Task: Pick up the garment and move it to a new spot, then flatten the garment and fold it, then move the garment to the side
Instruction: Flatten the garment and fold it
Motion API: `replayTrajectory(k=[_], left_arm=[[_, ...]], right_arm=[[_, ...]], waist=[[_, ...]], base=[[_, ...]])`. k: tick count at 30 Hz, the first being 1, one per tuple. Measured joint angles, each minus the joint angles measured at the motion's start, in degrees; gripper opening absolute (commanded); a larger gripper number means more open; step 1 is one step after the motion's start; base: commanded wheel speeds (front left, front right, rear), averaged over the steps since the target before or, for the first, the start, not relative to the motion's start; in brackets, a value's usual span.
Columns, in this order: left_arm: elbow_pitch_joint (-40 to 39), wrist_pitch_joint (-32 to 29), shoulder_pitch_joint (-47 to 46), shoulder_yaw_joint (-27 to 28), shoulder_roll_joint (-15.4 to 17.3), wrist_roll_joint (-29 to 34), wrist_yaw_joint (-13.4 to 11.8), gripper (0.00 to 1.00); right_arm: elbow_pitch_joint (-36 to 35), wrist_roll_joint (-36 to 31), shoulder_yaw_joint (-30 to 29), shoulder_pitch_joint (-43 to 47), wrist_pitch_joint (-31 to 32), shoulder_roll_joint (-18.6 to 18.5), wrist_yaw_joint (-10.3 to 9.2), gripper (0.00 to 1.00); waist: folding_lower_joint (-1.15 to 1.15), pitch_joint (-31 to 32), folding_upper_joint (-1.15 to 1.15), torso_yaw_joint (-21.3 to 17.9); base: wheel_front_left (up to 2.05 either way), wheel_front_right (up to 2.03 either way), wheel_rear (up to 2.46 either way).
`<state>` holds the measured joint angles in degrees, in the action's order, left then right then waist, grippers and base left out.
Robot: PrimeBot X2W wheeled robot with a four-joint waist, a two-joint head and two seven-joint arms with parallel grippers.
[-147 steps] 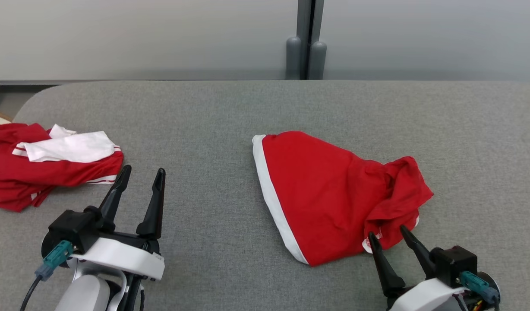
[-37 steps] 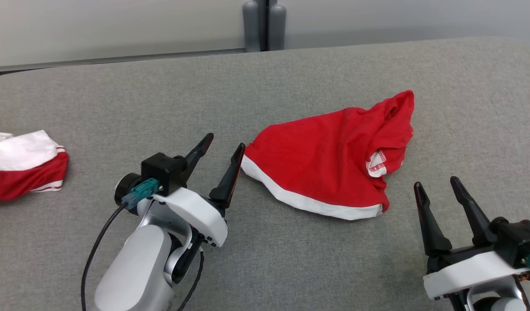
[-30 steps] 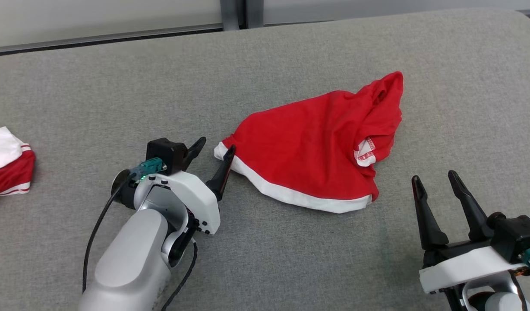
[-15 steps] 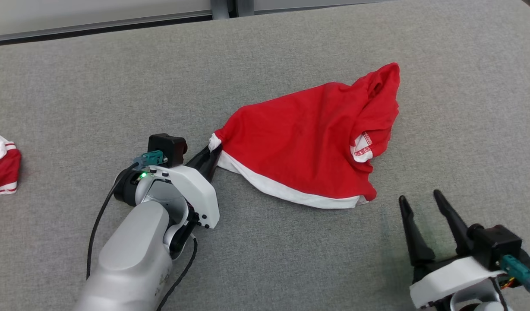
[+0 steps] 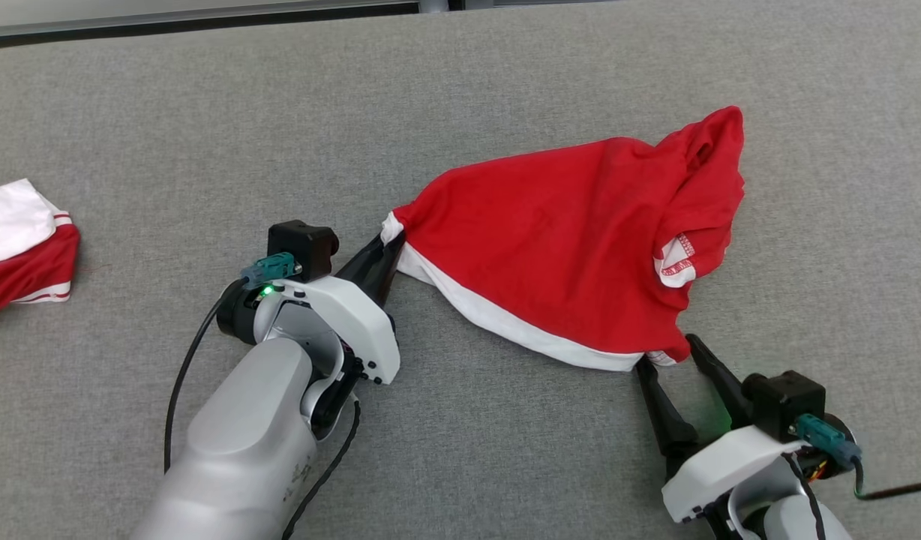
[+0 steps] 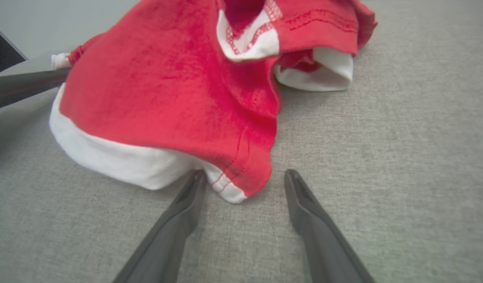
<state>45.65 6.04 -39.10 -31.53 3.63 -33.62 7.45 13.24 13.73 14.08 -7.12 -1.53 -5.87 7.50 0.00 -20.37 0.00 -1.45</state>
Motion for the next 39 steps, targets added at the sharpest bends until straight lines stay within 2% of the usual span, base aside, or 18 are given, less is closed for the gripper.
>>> replayTrajectory(k=[1,2,3,4,5,9,15,19,25,34,39], left_arm=[[0.0,0.4,-0.2,-0.2,-0.1,-0.3,0.0,0.0],[0.1,0.9,-0.2,-0.4,-0.1,-0.3,0.0,0.0],[0.2,1.3,-0.2,-0.5,-0.1,-0.6,0.0,0.0],[0.3,1.9,-0.2,-0.6,-0.1,-1.1,0.0,0.0],[0.3,2.7,-0.2,-0.6,0.0,-1.2,0.0,0.0],[-0.1,5.6,0.1,0.2,0.7,-2.3,0.0,0.0],[-5.9,8.4,3.5,4.2,2.6,-3.5,-1.0,0.0],[-13.6,8.7,5.4,5.7,4.2,-2.3,-2.5,0.0],[-28.4,8.9,7.9,8.4,7.2,-0.4,-6.3,0.0],[-49.0,2.7,10.9,9.2,12.4,1.9,-11.7,0.0],[-55.5,-0.3,12.3,9.3,13.9,1.8,-13.1,0.0]], right_arm=[[0.6,0.3,0.3,-0.6,-0.2,-0.1,0.0,1.0],[1.3,0.6,0.7,-1.2,-0.2,-0.2,-0.01,0.8],[1.7,0.6,0.9,-1.5,-0.5,-0.3,-0.01,0.47],[2.2,1.0,0.9,-1.8,-1.1,-0.3,-0.01,0.28],[2.5,1.2,1.0,-2.1,-1.5,-0.4,-0.01,0.0],[2.4,1.7,1.3,-2.3,-3.7,-0.9,0.0,0.0],[-3.6,1.4,-0.6,-2.3,-5.8,-3.0,0.0,0.0],[-10.6,-0.1,-2.3,-2.4,-5.1,-4.4,0.01,0.0],[-21.4,-2.4,-5.8,-5.1,-1.1,-7.2,0.08,0.0],[-32.0,-3.0,-11.9,-8.7,4.2,-10.7,0.12,0.0],[-34.1,-1.9,-13.7,-8.8,5.7,-11.5,0.15,0.0]], waist=[[0.0,-0.1,0.0,0.2],[0.0,-0.3,0.0,0.4],[0.0,-0.4,0.0,0.6],[0.0,-0.4,0.0,0.7],[0.0,-0.5,0.0,0.8],[0.0,-0.2,0.0,0.8],[0.0,1.1,0.0,0.7],[0.0,2.3,0.0,1.3],[0.0,4.6,0.0,2.0],[0.0,10.7,0.0,2.9],[0.0,12.8,0.0,3.4]], base=[[0.0,0.0,0.0],[0.0,0.0,0.0],[0.0,0.0,0.0],[0.0,0.0,0.0],[0.0,0.0,0.0],[0.0,0.0,0.0],[0.0,0.0,0.0],[0.0,0.0,0.0],[0.0,0.0,0.0],[0.0,0.0,0.0],[0.0,0.0,0.0]])
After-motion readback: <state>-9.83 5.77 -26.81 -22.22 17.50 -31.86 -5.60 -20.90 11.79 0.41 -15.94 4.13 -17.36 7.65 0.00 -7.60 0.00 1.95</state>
